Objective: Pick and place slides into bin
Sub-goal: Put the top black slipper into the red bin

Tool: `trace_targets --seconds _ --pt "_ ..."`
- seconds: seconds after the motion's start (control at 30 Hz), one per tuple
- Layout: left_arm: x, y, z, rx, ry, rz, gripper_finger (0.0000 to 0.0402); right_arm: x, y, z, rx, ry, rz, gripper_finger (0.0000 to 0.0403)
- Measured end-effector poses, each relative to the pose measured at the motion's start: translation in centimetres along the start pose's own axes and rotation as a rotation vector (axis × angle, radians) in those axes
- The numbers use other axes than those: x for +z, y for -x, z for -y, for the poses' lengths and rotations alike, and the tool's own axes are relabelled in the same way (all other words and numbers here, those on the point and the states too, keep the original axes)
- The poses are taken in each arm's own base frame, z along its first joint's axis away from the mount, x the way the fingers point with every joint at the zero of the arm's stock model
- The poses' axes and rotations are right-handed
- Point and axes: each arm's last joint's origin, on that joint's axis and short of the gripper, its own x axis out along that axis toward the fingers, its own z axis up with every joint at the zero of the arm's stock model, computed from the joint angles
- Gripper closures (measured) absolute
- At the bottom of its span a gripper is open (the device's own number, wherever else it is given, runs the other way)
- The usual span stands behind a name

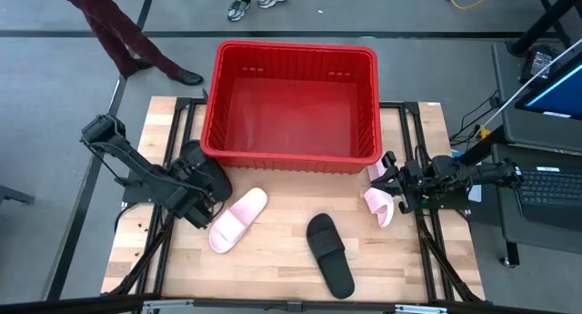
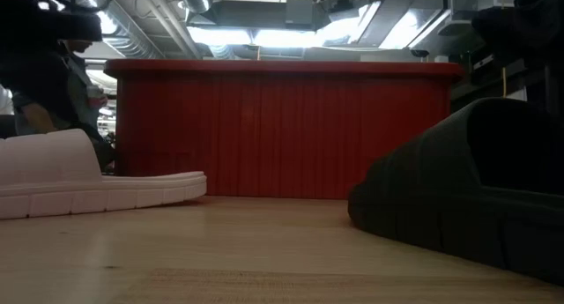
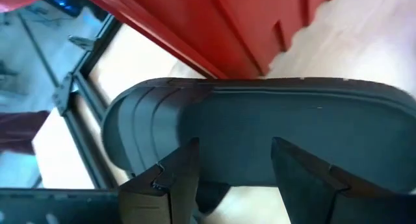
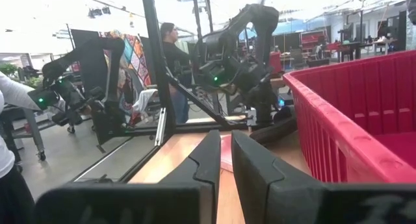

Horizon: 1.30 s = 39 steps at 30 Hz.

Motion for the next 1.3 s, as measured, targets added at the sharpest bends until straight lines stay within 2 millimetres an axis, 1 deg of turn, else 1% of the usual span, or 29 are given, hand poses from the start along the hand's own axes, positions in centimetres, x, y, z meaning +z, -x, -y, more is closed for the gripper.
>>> trace_targets --seconds 0.13,0.3,0.4,0.57,0.77,0.97,1.3 --pt "0.3 -0.3 -0.1 0.038 -0.002 -0.011 0.0226 -0.4 0.0 0.1 -0.006 -0.008 -0.039 0.0361" --pt "1.1 0.3 -1.0 0.106 -0.025 -0.034 0.0229 -0.4 0.0 0.1 -0.006 -0.005 -0.038 0.0361" --pt "1.3 0.4 -1.4 0.134 -0.031 -0.039 0.0229 -0.4 0.0 0.1 -0.006 -0.004 -0.038 0.0361" --pt "1.0 0.0 -1.0 0.104 0.002 -0.030 0.0228 -0.4 0.0 0.1 -0.005 0.002 -0.037 0.0361" --pt "0.8 -0.6 -0.8 0.112 -0.004 -0.016 0.0229 -0.4 0.0 0.1 -0.005 0.022 -0.038 0.0361" --pt "1.2 -1.5 -0.5 0.190 -0.009 -0.038 0.0229 -0.4 0.0 0.1 -0.005 0.021 -0.037 0.0361" --pt "1.4 -3.4 0.5 0.359 -0.090 -0.103 0.0229 -0.3 0.0 0.1 -0.005 0.017 -0.037 0.0361"
